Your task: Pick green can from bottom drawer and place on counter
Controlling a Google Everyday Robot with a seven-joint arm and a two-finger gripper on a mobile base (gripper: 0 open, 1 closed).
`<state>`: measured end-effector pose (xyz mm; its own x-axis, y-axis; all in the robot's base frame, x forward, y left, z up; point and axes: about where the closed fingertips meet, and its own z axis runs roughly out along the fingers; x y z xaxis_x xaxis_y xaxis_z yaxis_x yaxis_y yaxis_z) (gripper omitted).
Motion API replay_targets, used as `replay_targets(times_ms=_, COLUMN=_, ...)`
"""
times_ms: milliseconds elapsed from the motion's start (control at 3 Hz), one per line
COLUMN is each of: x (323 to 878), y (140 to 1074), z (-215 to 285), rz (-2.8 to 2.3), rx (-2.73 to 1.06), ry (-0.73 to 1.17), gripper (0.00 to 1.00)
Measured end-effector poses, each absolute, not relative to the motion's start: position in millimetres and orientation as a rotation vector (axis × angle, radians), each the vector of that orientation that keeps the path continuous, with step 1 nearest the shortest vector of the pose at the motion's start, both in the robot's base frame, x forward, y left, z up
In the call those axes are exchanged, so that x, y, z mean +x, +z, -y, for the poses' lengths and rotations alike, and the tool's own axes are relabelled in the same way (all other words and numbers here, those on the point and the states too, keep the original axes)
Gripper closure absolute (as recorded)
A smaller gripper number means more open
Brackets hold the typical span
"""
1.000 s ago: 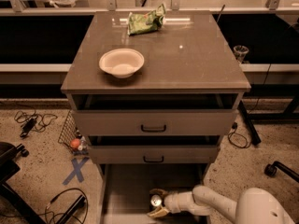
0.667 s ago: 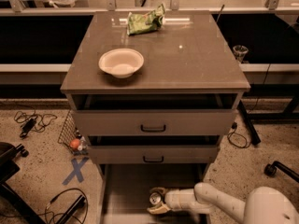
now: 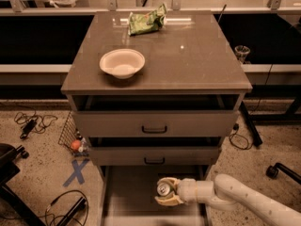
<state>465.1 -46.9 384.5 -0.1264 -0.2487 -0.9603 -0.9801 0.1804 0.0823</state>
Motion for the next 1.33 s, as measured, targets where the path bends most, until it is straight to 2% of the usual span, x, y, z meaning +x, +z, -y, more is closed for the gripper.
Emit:
replay_targets(times_ms=667, x=478, y=573, z=97, rz=-1.416, rx=-1.009, ry=1.089, gripper=1.00)
replay_targets(times_ms=1333, x=521, y=735, z=128, rz=-1.438, rx=-0.881, ry=0.964, gripper=1.00)
